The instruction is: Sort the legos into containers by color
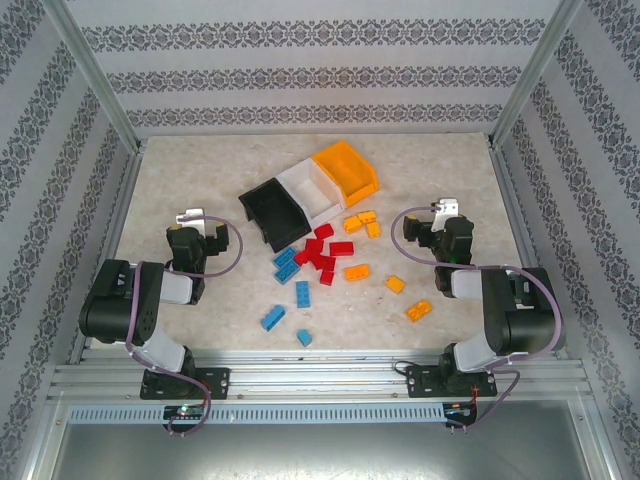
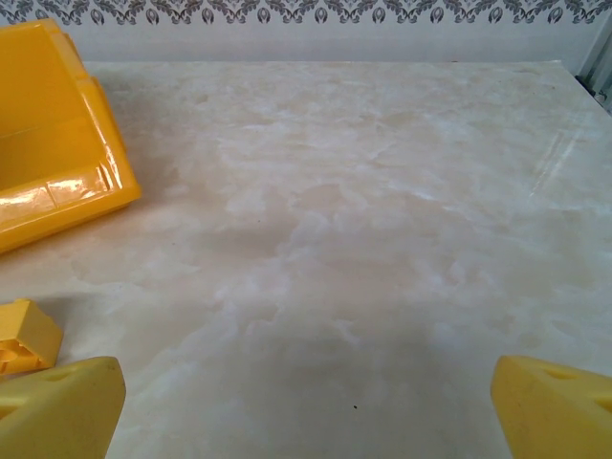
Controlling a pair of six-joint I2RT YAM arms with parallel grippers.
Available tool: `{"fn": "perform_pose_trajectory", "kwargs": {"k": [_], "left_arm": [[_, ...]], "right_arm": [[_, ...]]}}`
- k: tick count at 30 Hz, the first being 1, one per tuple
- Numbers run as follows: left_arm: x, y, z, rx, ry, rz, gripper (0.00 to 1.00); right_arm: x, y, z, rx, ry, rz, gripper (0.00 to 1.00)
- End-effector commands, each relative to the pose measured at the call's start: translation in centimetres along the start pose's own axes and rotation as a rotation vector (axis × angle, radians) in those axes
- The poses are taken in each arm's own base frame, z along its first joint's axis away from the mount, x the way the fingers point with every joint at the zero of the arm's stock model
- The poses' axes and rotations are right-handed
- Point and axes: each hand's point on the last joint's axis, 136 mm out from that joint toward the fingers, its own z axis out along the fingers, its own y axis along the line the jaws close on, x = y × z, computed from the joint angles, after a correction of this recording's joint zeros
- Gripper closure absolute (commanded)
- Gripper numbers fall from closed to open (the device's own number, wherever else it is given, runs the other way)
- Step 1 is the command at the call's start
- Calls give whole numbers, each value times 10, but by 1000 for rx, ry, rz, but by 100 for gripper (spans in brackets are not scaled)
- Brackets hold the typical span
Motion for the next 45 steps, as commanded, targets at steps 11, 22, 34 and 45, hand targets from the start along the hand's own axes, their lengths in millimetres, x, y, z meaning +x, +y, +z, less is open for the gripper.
{"fn": "perform_pose_trajectory", "kwargs": {"k": [11, 22, 34, 45], "left_arm": [[-13, 0, 0, 8, -47, -16, 0], [-13, 0, 0, 8, -46, -15, 0], [-13, 0, 0, 8, -46, -15, 0], [-13, 0, 0, 8, -45, -14, 0]], "right_arm": [[-6, -1, -1, 8, -33, 0, 2], [-7, 0, -1, 7, -34, -1, 2], [-6, -1, 0, 1, -30, 8, 2], [-7, -2, -1, -7, -30, 16, 2]]}}
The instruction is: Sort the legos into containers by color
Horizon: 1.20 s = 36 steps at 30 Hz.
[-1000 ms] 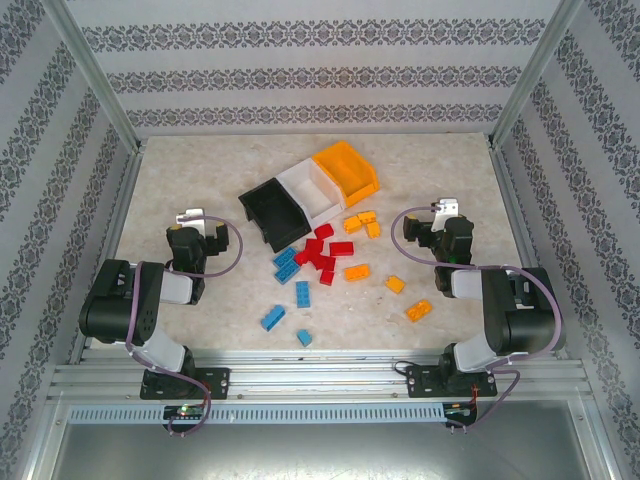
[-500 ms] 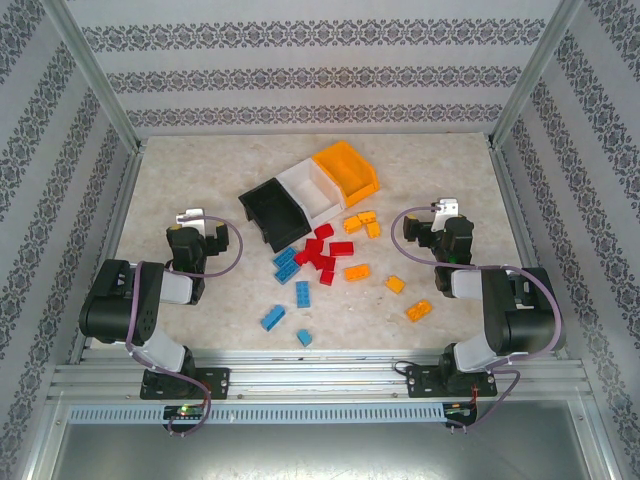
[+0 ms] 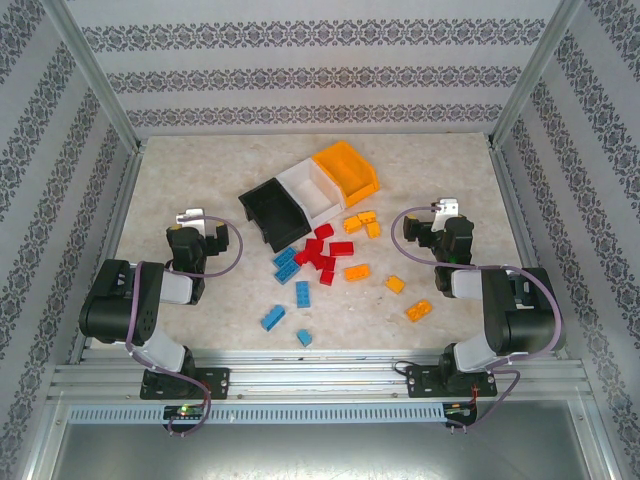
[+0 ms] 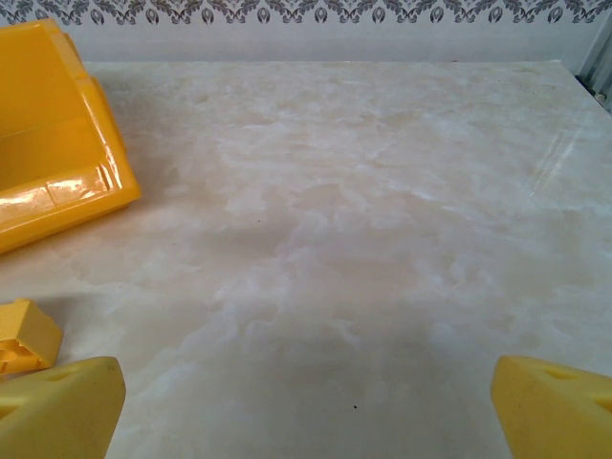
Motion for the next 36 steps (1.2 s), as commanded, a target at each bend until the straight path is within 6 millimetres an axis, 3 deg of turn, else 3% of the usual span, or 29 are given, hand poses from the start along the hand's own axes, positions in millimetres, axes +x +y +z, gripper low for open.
{"fn": "perform_pose_trajectory", "kwargs": {"k": [1, 6, 9, 11, 15, 18, 23, 30, 32, 36], "left_arm": [[-13, 0, 0, 7, -46, -15, 0], [-16, 7, -5, -33, -50, -38, 0], [-26, 0, -11, -8, -74, 4, 0], [-37, 4, -16, -54, -61, 8, 0], [-69, 27, -28, -182, -20, -110, 0], [-88, 27, -38, -189, 95, -223, 0], [-98, 7, -58, -162, 273, -314, 0], [-51, -37, -74, -34, 698, -300, 0], [-46, -49, -80, 30, 737, -334, 0], [-57, -65, -92, 166, 645, -418, 0]], "right_arm": [[-8, -2, -1, -2, -33, 16, 2], [-19, -16, -4, 86, 18, 39, 2], [-29, -21, -10, 129, 58, 60, 2], [-40, -24, -17, 149, 67, 100, 2], [-50, -46, -37, 273, 184, 412, 2], [-45, -43, -41, 220, 366, 559, 2], [-52, -8, -38, 59, 491, 646, 2], [-59, 46, -45, -69, 632, 598, 2], [-58, 60, -48, -82, 674, 553, 2], [-48, 84, -54, -121, 763, 498, 2]]}}
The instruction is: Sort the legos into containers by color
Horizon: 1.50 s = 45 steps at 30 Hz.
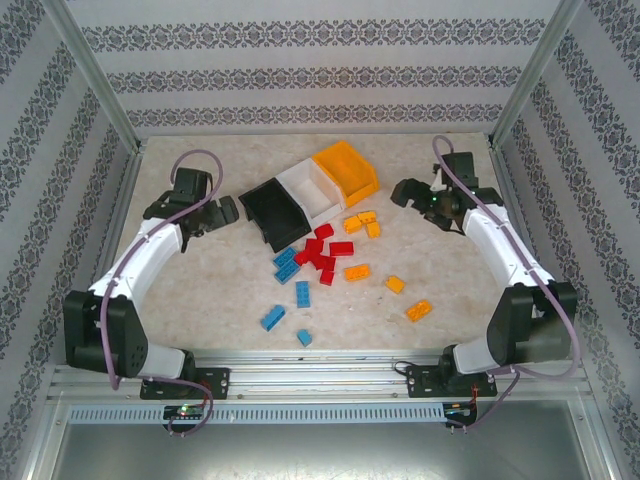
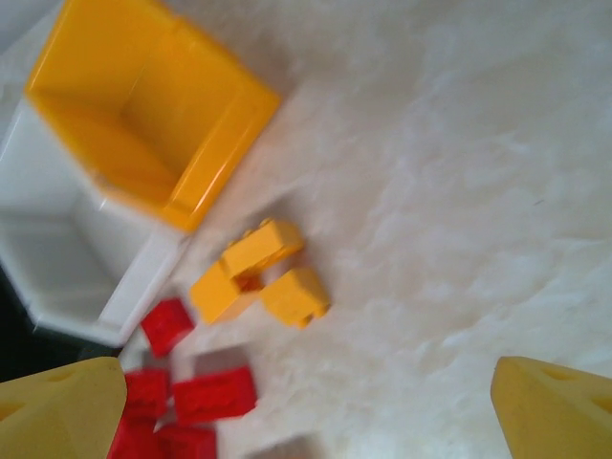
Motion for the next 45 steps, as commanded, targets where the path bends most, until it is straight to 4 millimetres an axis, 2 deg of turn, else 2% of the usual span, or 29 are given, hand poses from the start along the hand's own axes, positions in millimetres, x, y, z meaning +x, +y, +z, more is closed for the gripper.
{"fn": "perform_pose_trajectory", "kwargs": {"k": [1, 3, 7, 11, 14, 17, 21, 26, 31, 37, 41, 45], "left_arm": [[20, -18, -25, 155, 29, -56, 0], [26, -22, -31, 198, 28, -76, 0], [45, -29, -36, 282, 77, -131, 0], [62, -35, -36, 325, 141, -179, 0], [67, -43, -34, 350, 164, -182, 1], [64, -58, -29, 396, 155, -191, 4], [58, -67, -10, 365, 167, -205, 9], [50, -69, 29, 285, 201, -212, 22], [40, -84, 57, 258, 236, -155, 31], [35, -95, 83, 229, 270, -136, 33], [36, -102, 98, 217, 312, -119, 49], [29, -109, 107, 186, 322, -63, 58]], "right_arm": [[29, 7, 4, 27, 145, -32, 2], [41, 9, 7, 59, 208, -74, 2], [69, -2, 7, 180, 342, -138, 4], [102, -31, -1, 300, 440, -90, 6], [121, -36, 2, 263, 451, -28, 5], [130, -32, 8, 217, 451, 38, 5], [131, -23, 13, 180, 446, 62, 4], [122, -13, 15, 153, 425, 66, 4], [117, -9, 14, 144, 419, 51, 3], [123, -14, 15, 151, 433, 44, 2], [123, -19, 17, 152, 440, 55, 2], [116, -19, 18, 151, 436, 55, 2]]}}
